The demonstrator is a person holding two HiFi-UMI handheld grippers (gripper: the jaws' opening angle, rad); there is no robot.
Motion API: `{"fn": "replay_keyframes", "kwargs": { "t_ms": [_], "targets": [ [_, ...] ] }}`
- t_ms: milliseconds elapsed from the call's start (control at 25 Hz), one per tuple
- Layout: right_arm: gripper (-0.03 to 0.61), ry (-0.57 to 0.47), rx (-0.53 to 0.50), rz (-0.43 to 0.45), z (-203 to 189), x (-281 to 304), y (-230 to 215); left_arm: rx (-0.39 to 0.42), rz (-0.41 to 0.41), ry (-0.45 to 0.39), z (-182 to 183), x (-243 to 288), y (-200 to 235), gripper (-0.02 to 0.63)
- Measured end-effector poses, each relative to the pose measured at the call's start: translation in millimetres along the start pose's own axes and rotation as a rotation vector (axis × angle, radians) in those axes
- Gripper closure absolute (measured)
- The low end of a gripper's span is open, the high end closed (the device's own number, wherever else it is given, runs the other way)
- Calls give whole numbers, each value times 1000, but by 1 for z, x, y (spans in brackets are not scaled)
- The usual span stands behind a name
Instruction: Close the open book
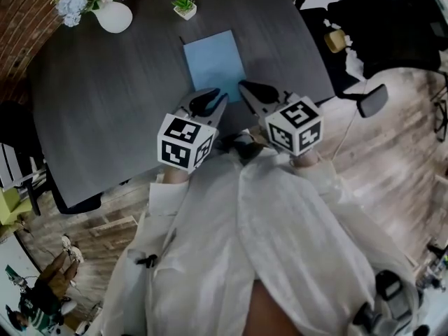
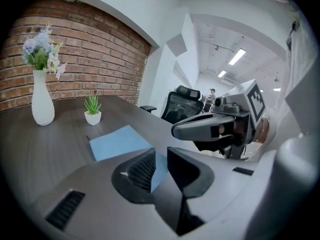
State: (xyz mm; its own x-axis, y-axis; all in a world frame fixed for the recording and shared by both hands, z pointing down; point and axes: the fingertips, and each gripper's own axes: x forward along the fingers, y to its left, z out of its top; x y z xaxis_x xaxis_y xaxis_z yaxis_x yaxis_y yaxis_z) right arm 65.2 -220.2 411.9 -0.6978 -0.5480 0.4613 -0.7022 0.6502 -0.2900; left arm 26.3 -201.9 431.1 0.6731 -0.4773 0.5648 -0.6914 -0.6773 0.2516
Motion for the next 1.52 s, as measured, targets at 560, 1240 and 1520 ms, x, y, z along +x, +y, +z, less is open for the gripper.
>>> {"fn": "replay_keyframes", "kwargs": {
  "t_ms": [560,1240,1520],
  "targets": [
    [572,-49,-55,68,25,15,28,-49,31,-50,14,-29,19,594],
    [572,-29,-98,88,31,27,39,-75,136,-44,-2,-35,44,607],
    [572,-19,-100,80,29,28,39,-83,119,-41,-3,-33,43,609]
  ]
}}
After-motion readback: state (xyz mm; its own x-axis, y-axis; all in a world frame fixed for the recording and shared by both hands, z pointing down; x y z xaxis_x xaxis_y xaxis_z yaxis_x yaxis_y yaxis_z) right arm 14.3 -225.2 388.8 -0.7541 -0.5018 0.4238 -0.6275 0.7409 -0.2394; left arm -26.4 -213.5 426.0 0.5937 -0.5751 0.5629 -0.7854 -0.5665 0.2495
